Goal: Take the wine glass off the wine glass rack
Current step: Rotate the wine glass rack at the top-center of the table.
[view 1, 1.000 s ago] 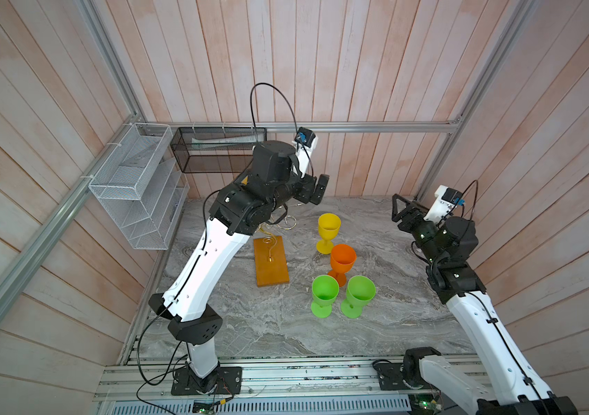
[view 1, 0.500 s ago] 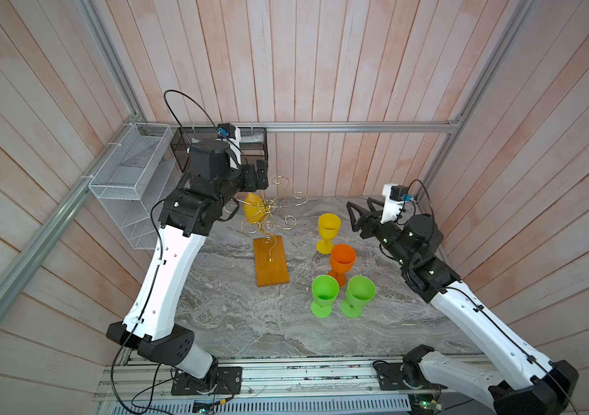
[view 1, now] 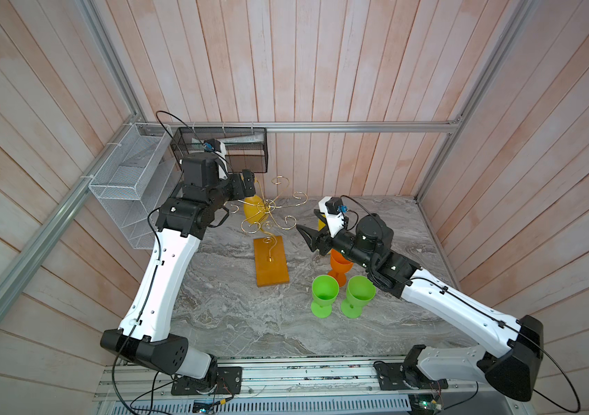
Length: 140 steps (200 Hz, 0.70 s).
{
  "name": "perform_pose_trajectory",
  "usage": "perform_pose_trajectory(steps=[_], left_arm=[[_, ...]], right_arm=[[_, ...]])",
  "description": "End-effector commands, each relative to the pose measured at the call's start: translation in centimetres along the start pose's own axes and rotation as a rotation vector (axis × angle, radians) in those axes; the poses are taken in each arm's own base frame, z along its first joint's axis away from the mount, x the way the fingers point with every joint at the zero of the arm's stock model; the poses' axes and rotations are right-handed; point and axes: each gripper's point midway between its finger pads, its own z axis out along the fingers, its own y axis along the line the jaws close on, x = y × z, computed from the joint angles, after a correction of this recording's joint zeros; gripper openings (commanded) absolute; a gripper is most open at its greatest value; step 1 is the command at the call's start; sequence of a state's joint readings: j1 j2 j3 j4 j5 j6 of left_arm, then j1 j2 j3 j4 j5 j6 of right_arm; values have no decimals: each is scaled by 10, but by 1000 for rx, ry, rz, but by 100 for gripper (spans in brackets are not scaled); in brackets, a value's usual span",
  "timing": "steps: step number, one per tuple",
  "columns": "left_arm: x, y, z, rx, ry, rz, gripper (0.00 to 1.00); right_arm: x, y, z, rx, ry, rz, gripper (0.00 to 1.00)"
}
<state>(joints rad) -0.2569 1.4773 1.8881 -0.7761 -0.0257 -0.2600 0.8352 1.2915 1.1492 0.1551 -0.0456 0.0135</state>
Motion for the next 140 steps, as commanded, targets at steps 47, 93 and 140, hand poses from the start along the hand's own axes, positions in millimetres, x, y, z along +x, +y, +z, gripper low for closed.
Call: perform_pose_trajectory(steps=[47, 93, 140], left_arm=[[-8, 4, -12, 15, -46, -30, 100], [-8, 5, -15, 15, -47, -35, 100], [-9, 6, -17, 10, -49, -36, 100]], right_arm=[[9, 16, 30, -43, 37, -70, 71], [19, 9, 42, -5, 52, -118, 69], [16, -10, 44, 15, 21, -84, 61]])
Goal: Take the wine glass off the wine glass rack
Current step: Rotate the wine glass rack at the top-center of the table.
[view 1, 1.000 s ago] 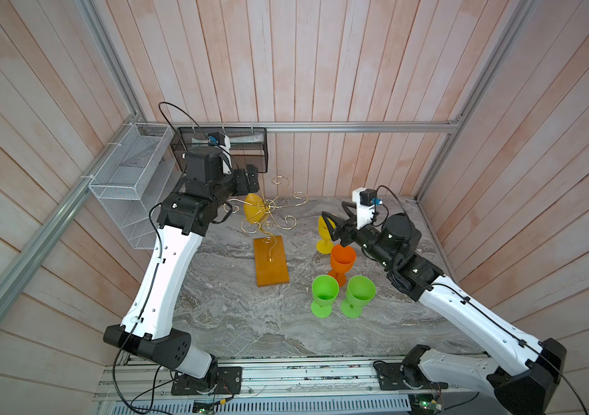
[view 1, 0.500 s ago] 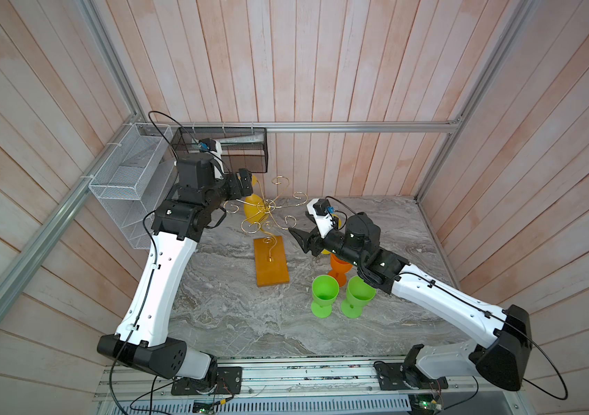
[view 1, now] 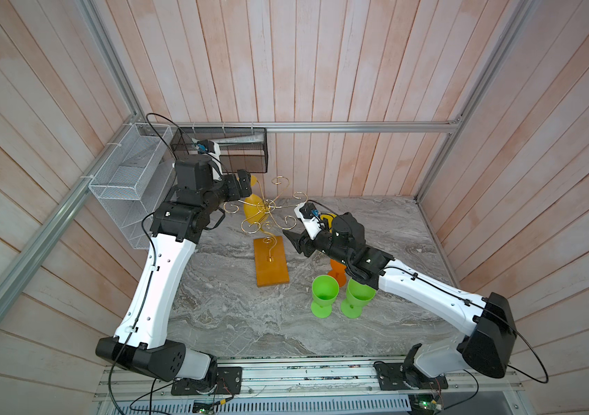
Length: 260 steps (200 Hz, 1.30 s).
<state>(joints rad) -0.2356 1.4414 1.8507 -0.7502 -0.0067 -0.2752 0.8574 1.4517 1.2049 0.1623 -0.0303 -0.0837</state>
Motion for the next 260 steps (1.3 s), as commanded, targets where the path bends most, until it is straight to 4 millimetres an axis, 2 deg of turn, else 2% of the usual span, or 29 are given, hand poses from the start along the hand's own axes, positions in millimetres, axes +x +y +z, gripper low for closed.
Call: perform_pose_trajectory(steps=[1, 84, 182, 260], left_arm=[[-6, 1, -9, 4, -25, -13, 100], [-4, 7, -7, -11, -23, -22, 100], [11, 16, 2, -25, 8, -45, 100], [27, 33, 17, 5, 45, -147, 97]], right_arm=[[-22, -18, -1, 28, -77, 13, 61], [-40, -48, -1, 15, -135, 109, 55], [-40, -80, 5, 53, -144, 192, 54], [-32, -79, -3, 48, -143, 215, 54]])
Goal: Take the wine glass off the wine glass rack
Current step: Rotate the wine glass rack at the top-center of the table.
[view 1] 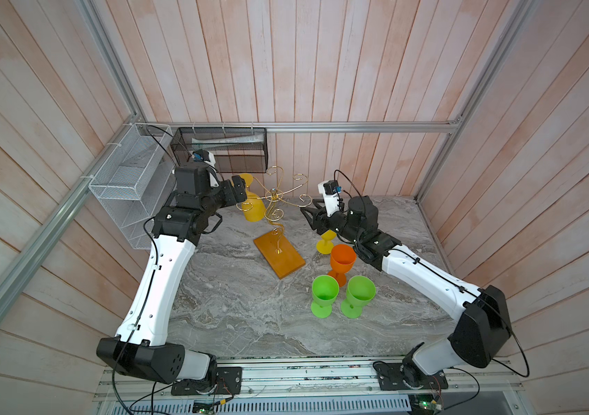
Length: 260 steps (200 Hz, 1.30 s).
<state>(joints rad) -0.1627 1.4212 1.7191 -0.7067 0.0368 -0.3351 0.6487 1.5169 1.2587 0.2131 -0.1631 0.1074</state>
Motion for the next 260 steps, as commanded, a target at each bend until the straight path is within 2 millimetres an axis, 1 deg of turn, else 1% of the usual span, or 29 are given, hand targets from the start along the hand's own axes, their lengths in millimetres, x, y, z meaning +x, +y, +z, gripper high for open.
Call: perform_pose_trajectory(steps=[1, 47, 69, 121, 152, 188, 201, 224, 260], left_arm=[[-1, 1, 1, 53, -8, -60, 97], [5, 5, 12, 117, 11, -145, 95], [6, 5, 17, 150, 16, -185, 94], [6, 8, 22, 241, 22, -319, 90], [7, 5, 26, 301, 35, -382, 88], [4, -3, 31, 375, 45, -441, 82], [4, -6, 33, 395, 50, -458, 81], [5, -5, 38, 401, 58, -486, 80], [9, 3, 47, 376, 67, -515, 80]], right_arm=[[-27, 9, -10, -36, -96, 4, 54], [-20, 10, -18, -34, -84, -15, 54], [-22, 12, -24, -45, -99, -19, 54], [-21, 18, -34, -68, -115, -26, 54], [-23, 26, -41, -96, -140, -33, 54], [-25, 38, -50, -105, -160, -71, 54], [-26, 39, -53, -101, -166, -77, 54], [-29, 39, -57, -96, -173, -83, 54], [-34, 40, -60, -94, -186, -88, 54]])
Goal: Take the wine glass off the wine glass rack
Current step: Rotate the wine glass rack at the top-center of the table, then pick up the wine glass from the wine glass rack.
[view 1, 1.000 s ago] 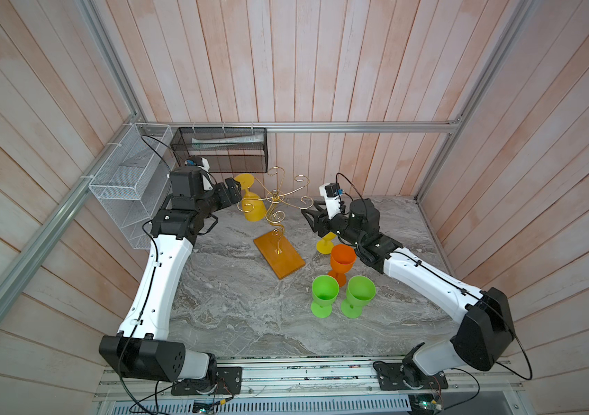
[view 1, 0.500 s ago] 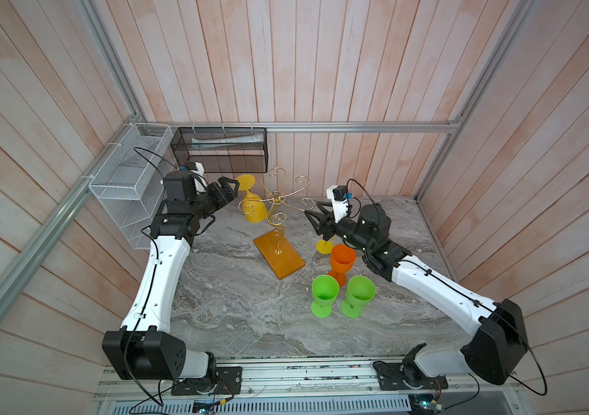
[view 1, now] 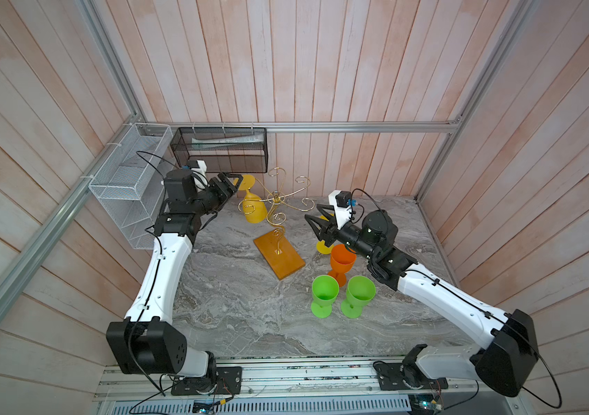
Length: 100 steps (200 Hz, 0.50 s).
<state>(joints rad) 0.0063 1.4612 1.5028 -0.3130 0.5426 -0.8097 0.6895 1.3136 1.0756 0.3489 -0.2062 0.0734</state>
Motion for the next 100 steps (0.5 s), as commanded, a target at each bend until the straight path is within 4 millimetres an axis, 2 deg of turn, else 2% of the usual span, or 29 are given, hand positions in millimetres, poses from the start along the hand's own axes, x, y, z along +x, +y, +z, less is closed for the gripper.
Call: perform_pose_trajectory(steps=[1, 43, 100], left_arm=[[-2, 10, 6, 1, -3, -32, 80], [0, 25, 13, -8, 2, -79, 78], [0, 28, 26, 27, 21, -110, 71]], right_arm=[[-11, 3, -5, 2, -39, -26, 54], [-12, 3, -6, 8, -38, -28, 54], [-9, 1, -5, 16, -24, -40, 54]])
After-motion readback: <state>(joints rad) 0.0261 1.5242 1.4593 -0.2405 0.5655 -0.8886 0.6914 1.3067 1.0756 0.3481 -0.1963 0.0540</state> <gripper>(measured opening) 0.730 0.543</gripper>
